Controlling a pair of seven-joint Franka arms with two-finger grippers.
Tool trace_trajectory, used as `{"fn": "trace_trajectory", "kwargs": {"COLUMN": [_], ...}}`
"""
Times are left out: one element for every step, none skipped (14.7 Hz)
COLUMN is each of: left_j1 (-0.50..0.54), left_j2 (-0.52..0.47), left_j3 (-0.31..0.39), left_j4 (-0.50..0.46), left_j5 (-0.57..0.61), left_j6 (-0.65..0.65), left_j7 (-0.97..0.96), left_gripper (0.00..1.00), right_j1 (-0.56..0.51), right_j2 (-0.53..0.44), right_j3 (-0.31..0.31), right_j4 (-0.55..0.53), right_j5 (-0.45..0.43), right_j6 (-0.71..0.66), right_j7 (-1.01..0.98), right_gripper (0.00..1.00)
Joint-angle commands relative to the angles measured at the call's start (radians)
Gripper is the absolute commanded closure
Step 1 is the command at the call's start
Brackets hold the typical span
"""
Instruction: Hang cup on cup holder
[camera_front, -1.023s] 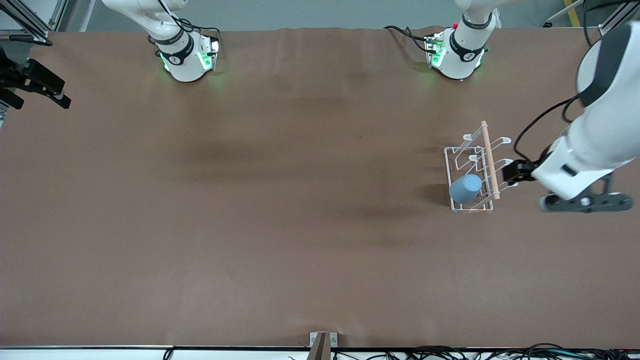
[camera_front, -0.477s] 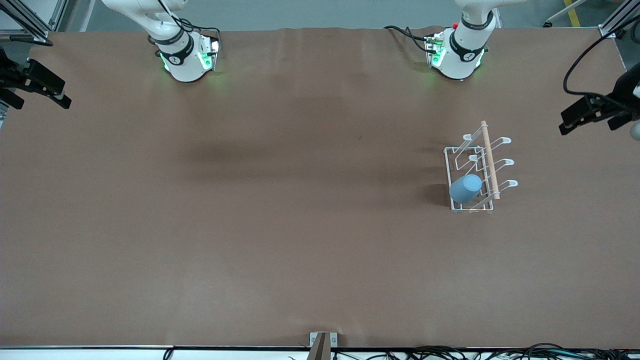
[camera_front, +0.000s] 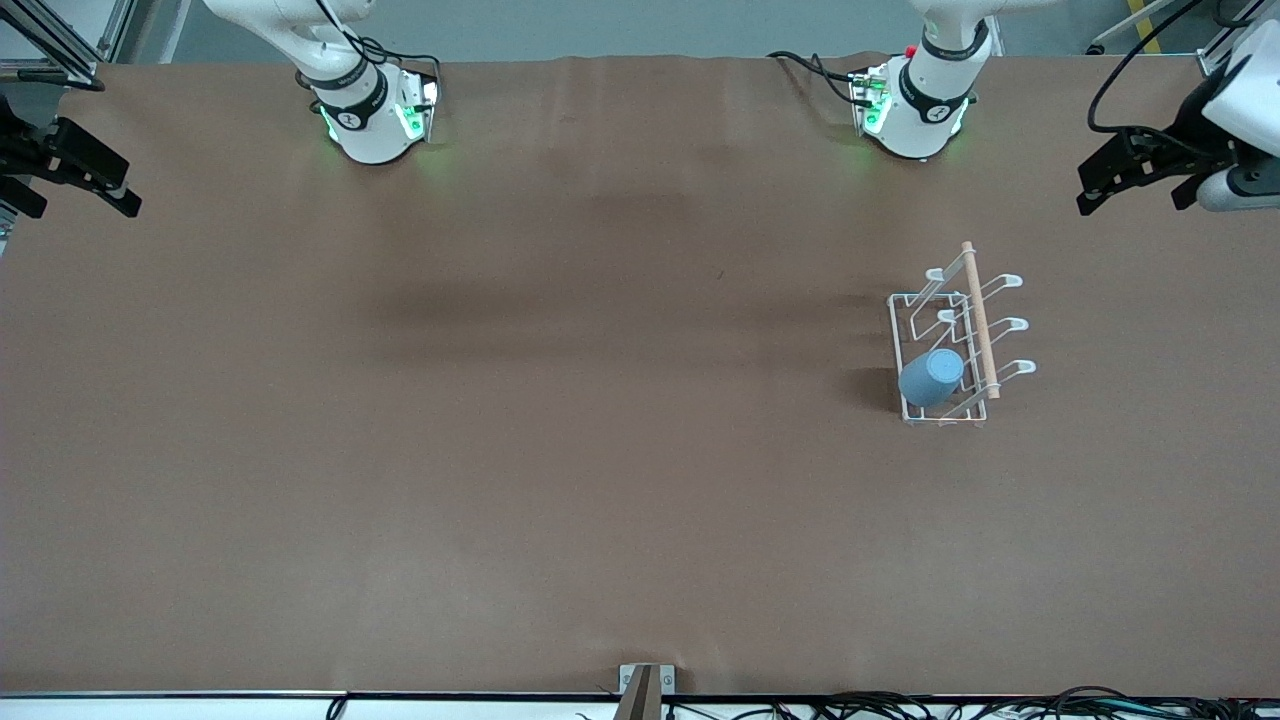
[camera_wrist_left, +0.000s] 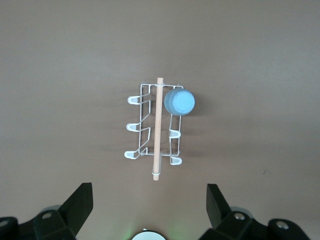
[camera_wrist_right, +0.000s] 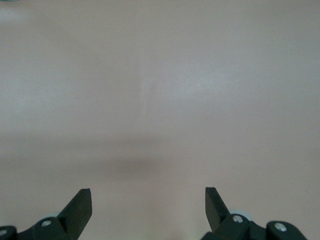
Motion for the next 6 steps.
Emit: {"fn": "trace_trajectory", "kwargs": {"left_j1": [-0.009,-0.011,-0.014,-0.022,-0.026,-0.028], "left_j2": [-0.024,-0.022,-0.022,-0.019,-0.019,-0.019], "left_j3": [0.003,0.004,0.004,0.007,0.01,0.01], "left_j4": [-0.023,-0.02,-0.015,-0.005,0.0,0.002], "left_j5": [-0.011,-0.009,-0.004,-0.004,-0.003,-0.003], "left_j6": [0.018,0.018,0.018,0.018,0.017,0.007], "left_j7": [0.017,0.019,0.019,0.016,0.015,0.017], "left_gripper": [0.0,0.0,0.0,0.0,0.0,0.0], "right_j1": [-0.002,-0.002,-0.002,-0.003,-0.003,-0.003], "right_j2": [-0.011,-0.011,-0.011,-0.011,-0.009,-0.011], "right_j3": [0.006,0.006,0.006,0.006,0.004,0.004], "right_j4": [0.001,0.001,0.001,0.001,0.001,-0.001], "right_j5": [0.016,0.016,0.016,0.016,0.016,0.016], "right_j6": [0.002,0.003,0.002,0.0,0.0,0.0], "right_j7": [0.004,0.004,0.004,0.003,0.004,0.006], "right_gripper": [0.0,0.0,0.0,0.0,0.0,0.0]}}
